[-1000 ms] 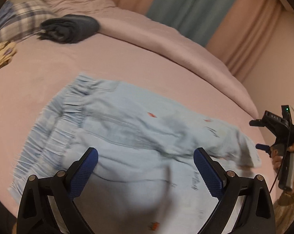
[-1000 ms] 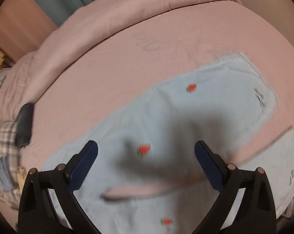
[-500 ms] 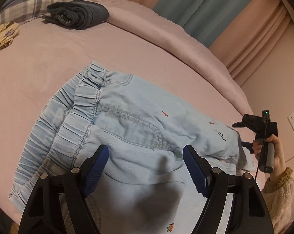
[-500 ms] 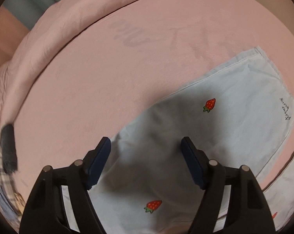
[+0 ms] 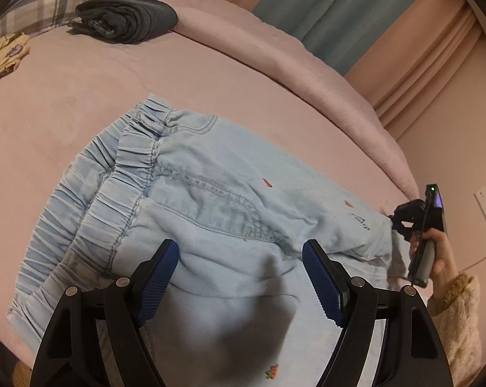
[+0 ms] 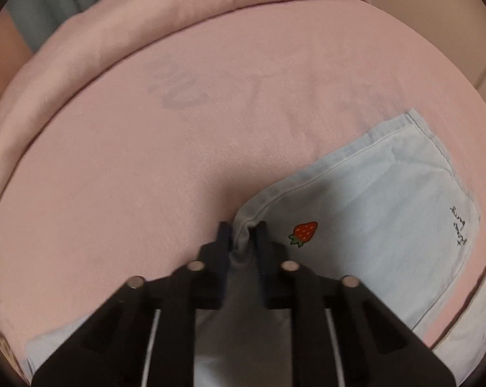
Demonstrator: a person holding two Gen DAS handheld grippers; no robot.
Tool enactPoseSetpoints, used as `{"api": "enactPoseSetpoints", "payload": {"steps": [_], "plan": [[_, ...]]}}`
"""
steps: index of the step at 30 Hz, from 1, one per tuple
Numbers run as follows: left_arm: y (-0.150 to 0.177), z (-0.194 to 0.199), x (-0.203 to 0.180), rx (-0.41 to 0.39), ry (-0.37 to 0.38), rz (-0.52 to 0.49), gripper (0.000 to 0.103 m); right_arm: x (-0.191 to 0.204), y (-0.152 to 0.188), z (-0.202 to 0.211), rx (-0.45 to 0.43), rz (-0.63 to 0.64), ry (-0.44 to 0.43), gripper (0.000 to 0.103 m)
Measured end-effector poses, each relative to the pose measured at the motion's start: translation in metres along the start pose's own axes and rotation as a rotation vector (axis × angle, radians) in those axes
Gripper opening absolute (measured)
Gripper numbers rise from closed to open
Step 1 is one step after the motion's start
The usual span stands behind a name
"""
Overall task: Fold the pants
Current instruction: 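Lift the held leg over the other leg with the right tool while the left tool grips the waist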
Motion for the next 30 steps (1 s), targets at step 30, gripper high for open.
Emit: {"api": "enactPoseSetpoints", "payload": {"steps": [30], "plan": [[-0.021, -0.065, -0.092, 0.242, 0.035, 0.041, 0.079, -0.087, 0.156, 0.123, -0.134, -0.117, -0.372, 0.006]]}}
Point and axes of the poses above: each gripper's, at about its wrist camera, not at the fingertips, and z roughly against the way its jaws point, x to its left, y to its underside, the point moved 5 cm from there along -z, roughly the way its jaws point, and after that the axes turned 10 degrees about -x, right-handed, at the moved point
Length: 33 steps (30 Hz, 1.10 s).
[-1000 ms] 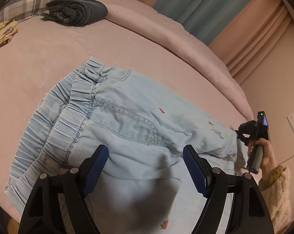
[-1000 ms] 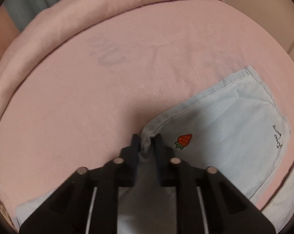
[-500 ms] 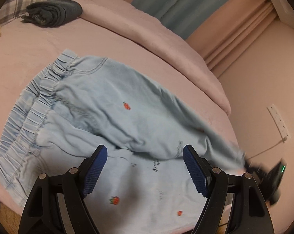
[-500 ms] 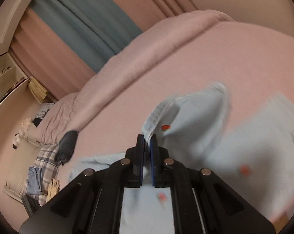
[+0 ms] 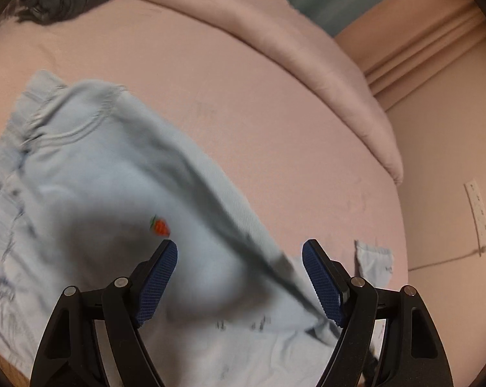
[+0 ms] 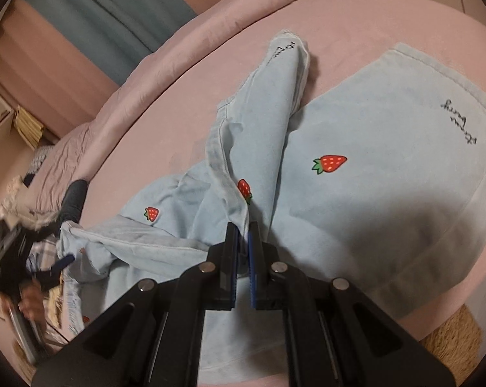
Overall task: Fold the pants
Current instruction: 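Lift the held leg over the other leg with the right tool while the left tool grips the waist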
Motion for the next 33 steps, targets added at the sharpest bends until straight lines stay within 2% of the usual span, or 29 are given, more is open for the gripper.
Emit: {"api": "enactPoseSetpoints", "payload": {"steps": [1, 2, 3, 4, 5, 8, 13, 15, 17, 22, 23, 24, 25, 26, 27, 29, 31, 33], "plan": [[-0.004, -0.007, 0.002, 0.010, -0.009, 0.013, 0.079, -0.001, 0.001, -0.001, 0.001, 0.005, -0.002, 0.006], [-0.007, -0.015, 0.006, 0.024, -0.035, 0.030, 0.075, -0.001, 0.001, -0.002, 0.002, 0.004, -0.005, 0.006], [-0.010, -0.020, 0.011, 0.028, -0.065, 0.048, 0.062, -0.002, 0.001, -0.002, 0.005, 0.001, -0.009, 0.006], [-0.012, -0.020, 0.012, 0.015, -0.099, 0.012, 0.021, -0.003, 0.002, -0.002, 0.006, -0.002, -0.012, 0.006], [-0.011, -0.018, 0.007, 0.007, -0.105, -0.025, 0.014, -0.010, 0.003, 0.001, 0.007, -0.007, -0.019, 0.006], [0.004, 0.016, 0.000, -0.082, -0.047, -0.093, 0.013, -0.013, 0.002, 0.011, -0.009, 0.009, -0.012, 0.006], [0.052, 0.088, 0.010, -0.157, 0.033, -0.167, 0.013, -0.012, -0.002, 0.035, -0.041, 0.041, -0.001, 0.006], [0.075, 0.105, 0.023, -0.147, 0.035, -0.172, 0.013, -0.007, 0.001, 0.042, -0.042, 0.091, 0.020, 0.006], [0.102, 0.111, 0.044, -0.099, 0.016, -0.144, 0.013, -0.007, 0.008, 0.045, -0.022, 0.125, 0.051, 0.007], [0.132, 0.090, 0.071, -0.017, -0.041, -0.098, 0.013, -0.019, 0.018, 0.034, 0.062, 0.148, 0.121, 0.012], [0.134, 0.089, 0.070, -0.014, -0.038, -0.085, 0.013, -0.021, 0.015, 0.033, 0.070, 0.145, 0.130, 0.014], [0.132, 0.088, 0.070, -0.016, -0.026, -0.076, 0.013, -0.024, 0.009, 0.033, 0.070, 0.145, 0.145, 0.025], [0.129, 0.089, 0.070, -0.020, -0.017, -0.074, 0.015, -0.026, 0.004, 0.033, 0.064, 0.146, 0.163, 0.034], [0.123, 0.092, 0.069, -0.033, -0.008, -0.069, 0.019, -0.026, -0.004, 0.033, 0.051, 0.149, 0.183, 0.052], [0.123, 0.100, 0.072, -0.043, -0.009, -0.065, 0.022, -0.025, -0.012, 0.033, 0.030, 0.156, 0.200, 0.058], [0.113, 0.109, 0.080, -0.080, -0.051, -0.046, 0.043, -0.021, -0.030, 0.030, 0.008, 0.210, 0.265, 0.058], [0.108, 0.115, 0.090, -0.105, -0.080, -0.022, 0.049, -0.013, -0.042, 0.025, 0.000, 0.260, 0.295, 0.058], [0.105, 0.119, 0.102, -0.112, -0.091, 0.005, 0.049, -0.001, -0.053, 0.015, -0.004, 0.314, 0.292, 0.056]]}}
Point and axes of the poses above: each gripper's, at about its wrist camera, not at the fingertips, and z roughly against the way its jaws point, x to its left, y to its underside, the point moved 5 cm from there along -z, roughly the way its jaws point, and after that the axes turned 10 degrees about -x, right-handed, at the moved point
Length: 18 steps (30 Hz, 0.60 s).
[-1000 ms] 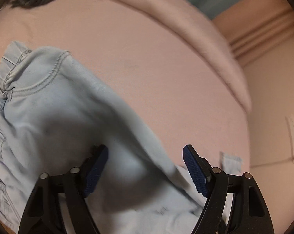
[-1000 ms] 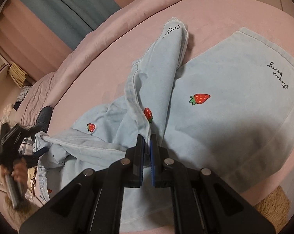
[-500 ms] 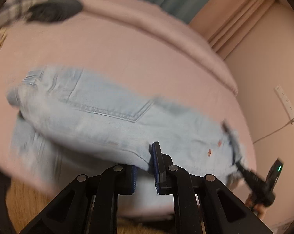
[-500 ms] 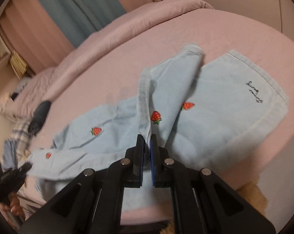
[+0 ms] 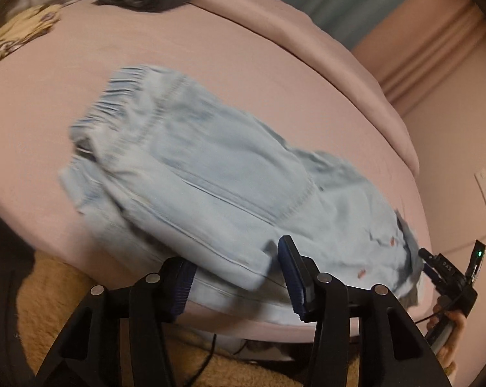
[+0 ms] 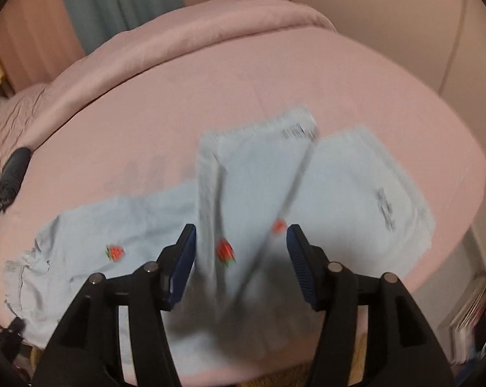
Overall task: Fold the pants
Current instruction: 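Lift the held leg over the other leg with the right tool while the left tool grips the waist, then lay the hem onto the other leg and open the right tool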
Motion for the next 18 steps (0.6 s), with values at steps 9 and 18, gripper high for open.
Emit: {"api": "enactPoseSetpoints", "payload": {"steps": [9, 18], "plan": [[-0.029, -0.008, 0.040, -0.063, -0.009, 0.151, 0.049, 0.025, -0.025, -0.095, 0.137, 0.204, 0.126, 0.045], [-0.058, -0.005, 0.040, -0.122, 0.013, 0.107, 0.020, 0.009, -0.071, -0.106, 0.104, 0.088, 0.022, 0.004]]}}
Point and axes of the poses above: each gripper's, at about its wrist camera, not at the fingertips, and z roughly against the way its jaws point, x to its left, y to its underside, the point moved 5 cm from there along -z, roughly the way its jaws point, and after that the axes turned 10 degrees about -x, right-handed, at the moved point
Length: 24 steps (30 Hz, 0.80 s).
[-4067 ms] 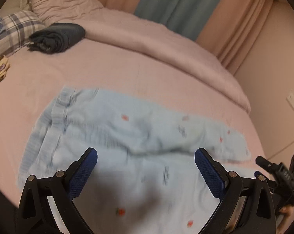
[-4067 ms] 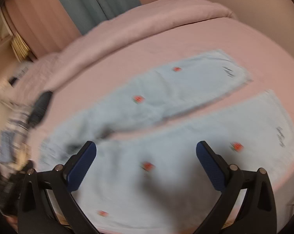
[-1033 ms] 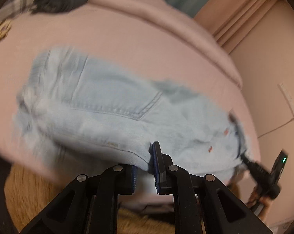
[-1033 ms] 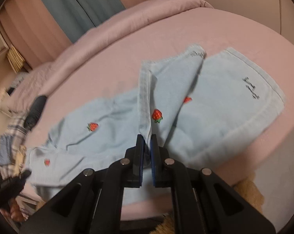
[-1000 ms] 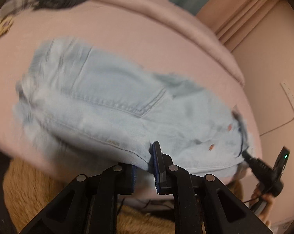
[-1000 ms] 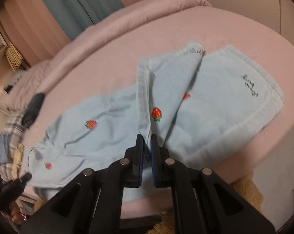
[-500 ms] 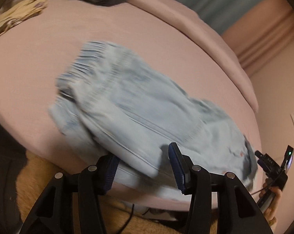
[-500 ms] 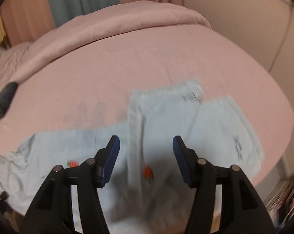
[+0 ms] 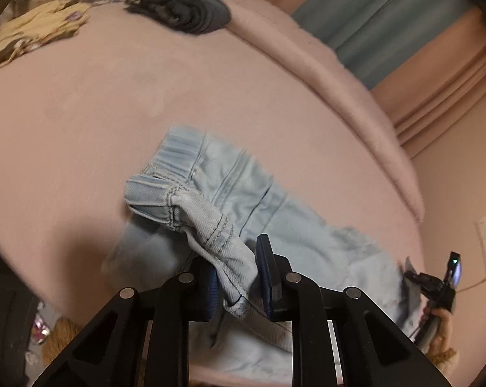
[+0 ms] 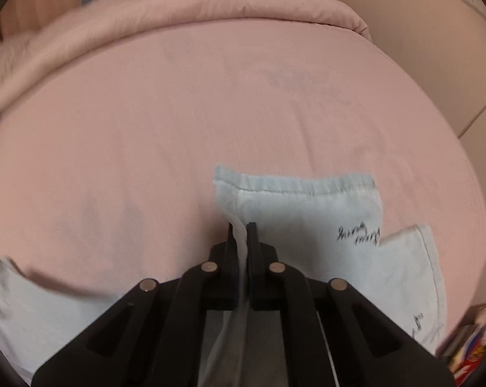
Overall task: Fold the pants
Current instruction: 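Lay the hem onto the other leg and open the right tool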
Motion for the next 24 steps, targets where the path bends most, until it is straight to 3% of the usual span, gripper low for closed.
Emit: {"api": "enactPoseSetpoints", "payload": {"steps": [2, 5, 8, 12, 14, 18, 21, 24], "plan": [[-0.022, 0.001, -0.012, -0.031, 0.034, -0.007, 0.020, 0.002, -0.031, 0.009, -0.032, -0.028, -0.062, 0.004], [-0.046, 0.016, -0.026, -0.084, 0.056, -0.030, 0.020, -0.010, -0.080, 0.045, -0.149, -0.123, -0.104, 0.004], [-0.049, 0.035, -0.025, -0.116, 0.084, -0.040, 0.020, -0.038, -0.088, 0.098, -0.292, -0.239, -0.204, 0.004], [-0.019, 0.024, -0.009, -0.039, 0.010, -0.096, 0.020, -0.092, -0.028, 0.131, -0.365, -0.311, -0.167, 0.004], [0.005, 0.011, 0.005, 0.034, -0.040, -0.109, 0.020, -0.125, 0.031, 0.122, -0.306, -0.377, -0.137, 0.004], [0.033, -0.004, 0.021, 0.114, -0.075, -0.104, 0.020, -0.168, 0.133, 0.083, -0.122, -0.456, 0.023, 0.004], [0.032, -0.002, 0.018, 0.100, -0.082, -0.119, 0.020, -0.175, 0.151, 0.075, -0.135, -0.522, -0.040, 0.003], [0.029, -0.001, 0.011, 0.107, -0.106, -0.136, 0.020, -0.179, 0.138, 0.081, -0.152, -0.506, -0.027, 0.004]]}}
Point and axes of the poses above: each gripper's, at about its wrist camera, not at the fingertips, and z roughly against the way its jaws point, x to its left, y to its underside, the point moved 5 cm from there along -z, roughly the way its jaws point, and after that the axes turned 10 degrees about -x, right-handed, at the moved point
